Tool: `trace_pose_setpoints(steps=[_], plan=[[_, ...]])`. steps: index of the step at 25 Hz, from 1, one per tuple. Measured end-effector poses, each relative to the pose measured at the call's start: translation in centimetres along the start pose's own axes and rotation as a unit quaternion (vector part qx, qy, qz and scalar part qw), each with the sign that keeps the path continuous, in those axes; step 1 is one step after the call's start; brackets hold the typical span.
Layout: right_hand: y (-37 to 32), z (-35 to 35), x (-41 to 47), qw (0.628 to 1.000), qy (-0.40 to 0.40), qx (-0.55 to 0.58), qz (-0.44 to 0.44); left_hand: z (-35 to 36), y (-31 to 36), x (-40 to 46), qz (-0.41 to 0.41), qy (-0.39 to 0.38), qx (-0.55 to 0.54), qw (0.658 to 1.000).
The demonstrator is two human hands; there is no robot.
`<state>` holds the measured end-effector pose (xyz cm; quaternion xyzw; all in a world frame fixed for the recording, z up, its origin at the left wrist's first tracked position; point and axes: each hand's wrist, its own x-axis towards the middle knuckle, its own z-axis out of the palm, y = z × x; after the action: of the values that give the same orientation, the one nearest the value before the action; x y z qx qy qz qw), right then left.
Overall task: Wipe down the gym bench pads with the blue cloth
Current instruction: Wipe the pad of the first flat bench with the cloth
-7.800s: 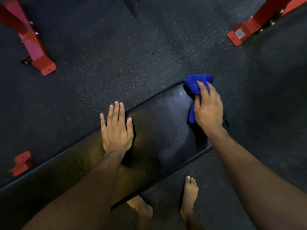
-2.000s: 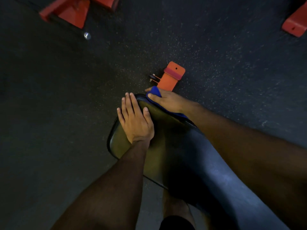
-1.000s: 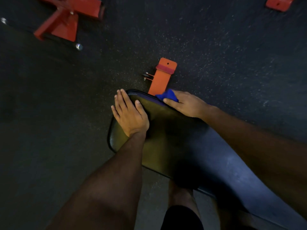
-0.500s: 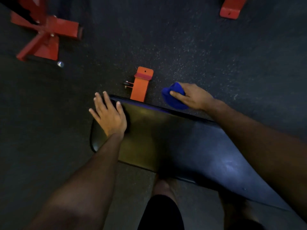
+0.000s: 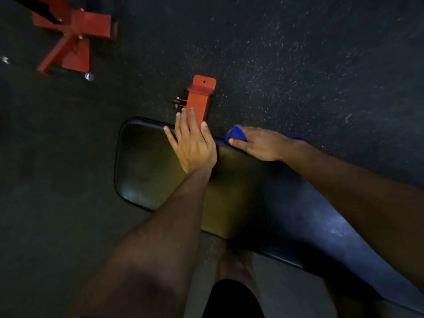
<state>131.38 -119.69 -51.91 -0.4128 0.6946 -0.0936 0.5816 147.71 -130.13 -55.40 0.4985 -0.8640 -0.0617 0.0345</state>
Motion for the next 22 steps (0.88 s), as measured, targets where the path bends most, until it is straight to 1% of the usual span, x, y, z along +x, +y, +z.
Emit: trace_pose_setpoints(steps=[3,6,8,10,13,16,18,22], plan=[[-1.9,0.1,2.6,0.997,0.007,0.032,-0.066,0.2,0.3,0.2,-0.001,-0.009,-0.007,1.0],[-1.8,0.3,3.5,0.994,0.006,0.06,-0.088,0.4,0.0,0.2,-0.002,-0.01,0.011,1.0],[0.0,0.2,2.1,0.997,0.001,0.037,-0.068,0.4,0.1,0.4,0.001,-0.011,0.021,1.0],[3.6,0.2,-0.8,0.999,-0.01,0.022,-0.024,0.4,0.2,0.4,0.003,-0.013,0.021,1.0],[8.8,-0.1,-5.7,0.999,-0.023,0.034,0.032,0.3,0.1,0.6,0.006,-0.012,0.024,1.0],[10.7,-0.2,-7.6,0.997,-0.014,0.026,0.065,0.3,0.3,0.4,0.002,-0.02,0.031,0.999],[8.8,-0.2,-6.5,0.997,-0.017,0.022,0.07,0.3,0.4,0.4,0.003,-0.022,0.029,0.999],[1.4,0.1,-0.2,1.0,0.009,-0.001,0.015,0.3,0.3,0.6,-0.005,-0.021,0.026,0.999]])
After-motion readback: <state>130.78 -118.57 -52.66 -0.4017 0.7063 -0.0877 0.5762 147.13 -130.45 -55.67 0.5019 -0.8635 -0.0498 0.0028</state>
